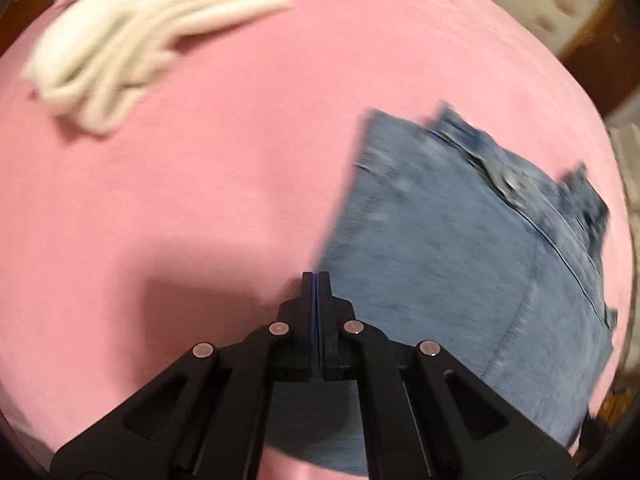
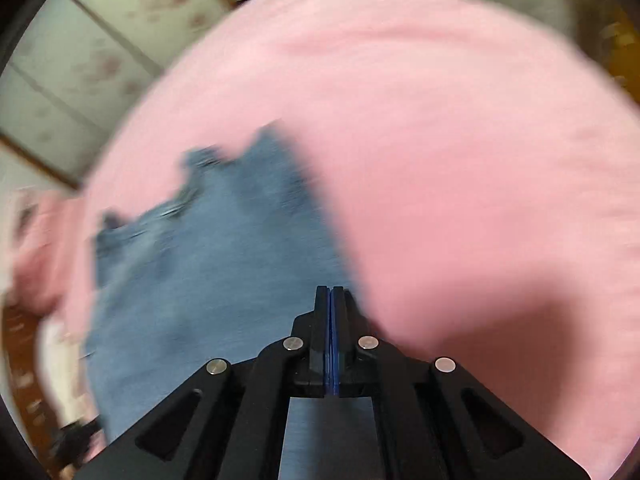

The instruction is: Fold large clothes

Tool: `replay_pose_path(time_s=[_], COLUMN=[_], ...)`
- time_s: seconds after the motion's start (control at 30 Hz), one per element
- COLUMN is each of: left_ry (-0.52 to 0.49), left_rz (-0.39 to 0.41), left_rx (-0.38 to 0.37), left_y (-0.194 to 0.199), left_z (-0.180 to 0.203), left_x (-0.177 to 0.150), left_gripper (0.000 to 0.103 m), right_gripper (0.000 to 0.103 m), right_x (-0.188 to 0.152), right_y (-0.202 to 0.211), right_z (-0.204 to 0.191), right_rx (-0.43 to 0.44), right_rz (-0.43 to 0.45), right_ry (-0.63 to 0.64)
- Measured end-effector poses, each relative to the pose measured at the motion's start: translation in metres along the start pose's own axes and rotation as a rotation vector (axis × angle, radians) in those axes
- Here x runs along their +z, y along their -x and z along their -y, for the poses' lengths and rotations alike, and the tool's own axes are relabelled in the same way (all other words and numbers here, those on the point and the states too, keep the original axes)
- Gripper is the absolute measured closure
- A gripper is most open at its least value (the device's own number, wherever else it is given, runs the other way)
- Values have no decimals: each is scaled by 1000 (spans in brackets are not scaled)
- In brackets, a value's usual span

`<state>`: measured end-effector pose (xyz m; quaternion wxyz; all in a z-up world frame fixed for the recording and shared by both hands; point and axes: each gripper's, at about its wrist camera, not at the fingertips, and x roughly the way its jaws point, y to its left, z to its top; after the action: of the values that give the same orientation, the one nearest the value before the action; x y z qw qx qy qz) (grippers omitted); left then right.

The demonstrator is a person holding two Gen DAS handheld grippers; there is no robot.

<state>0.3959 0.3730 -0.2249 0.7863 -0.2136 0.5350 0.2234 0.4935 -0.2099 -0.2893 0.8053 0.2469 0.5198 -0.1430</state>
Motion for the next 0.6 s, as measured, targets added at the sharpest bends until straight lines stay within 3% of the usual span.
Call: replay_pose_path(time_s=[0.1,0.17,0.23,0.27,0.37,0.43,0.5,0.6], left_ry=[-14,-55,-104,-129,-206,-235,-206,-221], left_rz=[15,54,49,15,-132,-160,-197,-254], left_rx=[-32,-119,-227,-280,-409,-417,-422,-392], left_y=[18,41,60,63,58,53,48,32], left_z=[3,17,35,52,102,128,141,162], left_x=[-10,-29,-53,-66,-114,-136,-148,-166], left_gripper=[102,102,102,102,102,102,102,102], right_gripper=[103,102,102,102,102,102,102,101], right_x=[-10,-27,-52,-65,-110,-140,-163,-178], right_y=[23,45,58,59,45,37,27,6], right_z=[-5,-29,-82,-101,-162,-190,-213,-221], right_rx=[55,58,147,210,428,532,536,441], right_rz=[71,143,183,163,-39,-144,-189,-278], right_ry=[-70,-16,97,147,264,319,388,441])
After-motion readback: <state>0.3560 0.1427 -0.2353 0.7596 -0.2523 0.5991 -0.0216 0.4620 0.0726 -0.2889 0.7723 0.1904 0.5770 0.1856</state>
